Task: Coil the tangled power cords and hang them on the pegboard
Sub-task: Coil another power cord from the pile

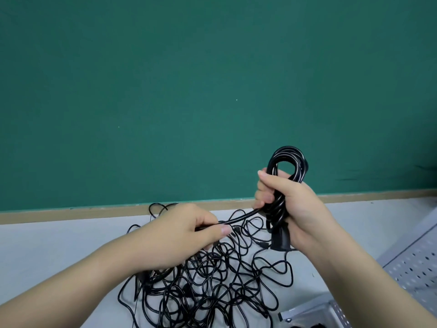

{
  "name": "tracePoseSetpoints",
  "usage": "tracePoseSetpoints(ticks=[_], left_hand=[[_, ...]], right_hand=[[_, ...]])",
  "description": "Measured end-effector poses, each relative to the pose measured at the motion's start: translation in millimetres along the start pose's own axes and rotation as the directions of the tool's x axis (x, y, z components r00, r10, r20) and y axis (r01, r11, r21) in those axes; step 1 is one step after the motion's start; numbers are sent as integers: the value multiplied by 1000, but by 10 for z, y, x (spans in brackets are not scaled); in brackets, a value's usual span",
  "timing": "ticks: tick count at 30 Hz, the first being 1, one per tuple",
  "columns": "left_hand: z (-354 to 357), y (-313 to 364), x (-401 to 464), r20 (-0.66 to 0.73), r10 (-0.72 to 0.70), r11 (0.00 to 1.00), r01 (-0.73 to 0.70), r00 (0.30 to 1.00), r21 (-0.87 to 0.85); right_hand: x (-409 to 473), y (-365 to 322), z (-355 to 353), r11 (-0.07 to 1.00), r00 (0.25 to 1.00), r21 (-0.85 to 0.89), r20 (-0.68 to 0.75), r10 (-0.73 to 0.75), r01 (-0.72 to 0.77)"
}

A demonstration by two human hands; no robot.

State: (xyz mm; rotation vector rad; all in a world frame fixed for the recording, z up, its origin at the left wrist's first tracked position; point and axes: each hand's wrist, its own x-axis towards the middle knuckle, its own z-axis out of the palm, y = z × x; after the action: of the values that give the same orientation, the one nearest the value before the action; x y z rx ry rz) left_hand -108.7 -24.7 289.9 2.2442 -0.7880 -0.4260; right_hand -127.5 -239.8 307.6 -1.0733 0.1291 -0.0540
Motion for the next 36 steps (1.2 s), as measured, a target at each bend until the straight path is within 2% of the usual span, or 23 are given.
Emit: tracePoseSetpoints(ticks=[3, 8, 12, 16, 19, 24, 26, 31, 36], left_hand=[[-11, -31, 7, -73, 78, 997, -80, 994, -16], [1, 27, 16, -215, 186, 975, -207, 959, -78], [-1, 67, 15, -253, 174, 947, -232, 952, -222], [-80, 119, 16, -271, 160, 917, -244, 949, -315], [-149, 107, 9, -313, 86, 923, -194, 946, -331], [-117, 107, -28, -269, 73, 937, -158, 960, -311], [-84, 128, -33, -259, 71, 931, -157, 963, -330], [-63, 76, 27, -376, 105, 924, -231, 921, -306], [51, 70, 30, -432, 104, 923, -249, 896, -293]], right_hand=[[-15, -22, -22, 997, 1000, -82, 16, 13, -11], [-11, 71, -49, 924, 1000, -382, 23, 0, 9], [-90, 107, 25, 881, 982, -470, 129, 135, -59], [-184, 135, 104, 864, 906, -484, 290, 310, -140], [-196, 124, 105, 879, 824, -439, 418, 382, -185], [-271, 146, 178, 737, 716, -661, 445, 538, -143], [-278, 188, 192, 716, 730, -677, 400, 555, -173], [-214, 258, 163, 789, 814, -551, 307, 494, -271], [-215, 293, 169, 802, 803, -508, 310, 510, -313]])
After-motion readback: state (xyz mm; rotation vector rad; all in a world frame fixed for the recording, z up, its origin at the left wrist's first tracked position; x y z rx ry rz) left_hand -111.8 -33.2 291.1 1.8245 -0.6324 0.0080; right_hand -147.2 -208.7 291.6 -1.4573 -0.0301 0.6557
